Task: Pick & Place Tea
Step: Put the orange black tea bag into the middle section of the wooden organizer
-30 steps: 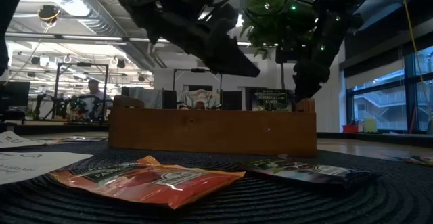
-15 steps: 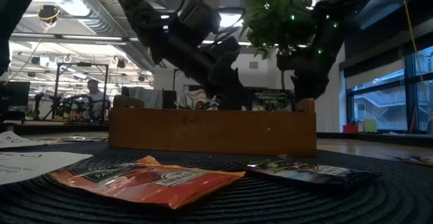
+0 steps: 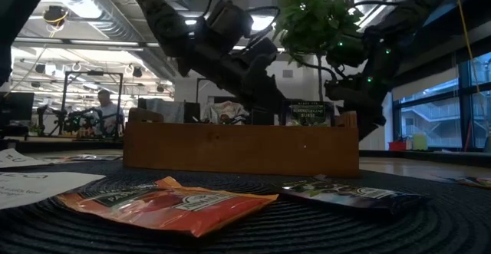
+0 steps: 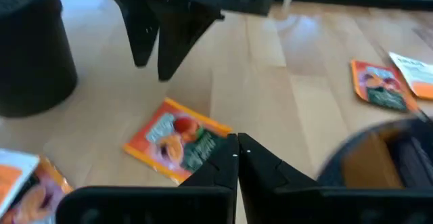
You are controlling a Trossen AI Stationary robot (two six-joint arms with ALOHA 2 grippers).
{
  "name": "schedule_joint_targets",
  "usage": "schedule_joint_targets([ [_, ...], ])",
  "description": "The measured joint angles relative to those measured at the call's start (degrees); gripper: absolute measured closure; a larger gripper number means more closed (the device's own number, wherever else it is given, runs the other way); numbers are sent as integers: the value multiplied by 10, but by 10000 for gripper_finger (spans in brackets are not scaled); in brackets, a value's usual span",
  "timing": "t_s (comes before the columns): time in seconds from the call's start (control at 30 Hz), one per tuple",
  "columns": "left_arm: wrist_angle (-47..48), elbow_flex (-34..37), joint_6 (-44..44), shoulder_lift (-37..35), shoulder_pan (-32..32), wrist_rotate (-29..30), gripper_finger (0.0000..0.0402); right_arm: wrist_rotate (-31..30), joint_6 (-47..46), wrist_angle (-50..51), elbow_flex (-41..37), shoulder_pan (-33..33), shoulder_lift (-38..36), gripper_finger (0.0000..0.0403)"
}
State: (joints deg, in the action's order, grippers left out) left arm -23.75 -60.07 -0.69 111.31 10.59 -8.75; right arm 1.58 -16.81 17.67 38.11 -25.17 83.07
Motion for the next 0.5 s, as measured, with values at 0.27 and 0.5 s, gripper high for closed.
schedule_joint_targets([
  [0.27, 67, -77, 0, 72, 15, 1, 400, 0, -67, -3, 0, -6, 0, 225],
  [0.5, 72, -102, 10, 108, 27, -40, 399, 0, -55, -4, 0, -1, 0, 224],
])
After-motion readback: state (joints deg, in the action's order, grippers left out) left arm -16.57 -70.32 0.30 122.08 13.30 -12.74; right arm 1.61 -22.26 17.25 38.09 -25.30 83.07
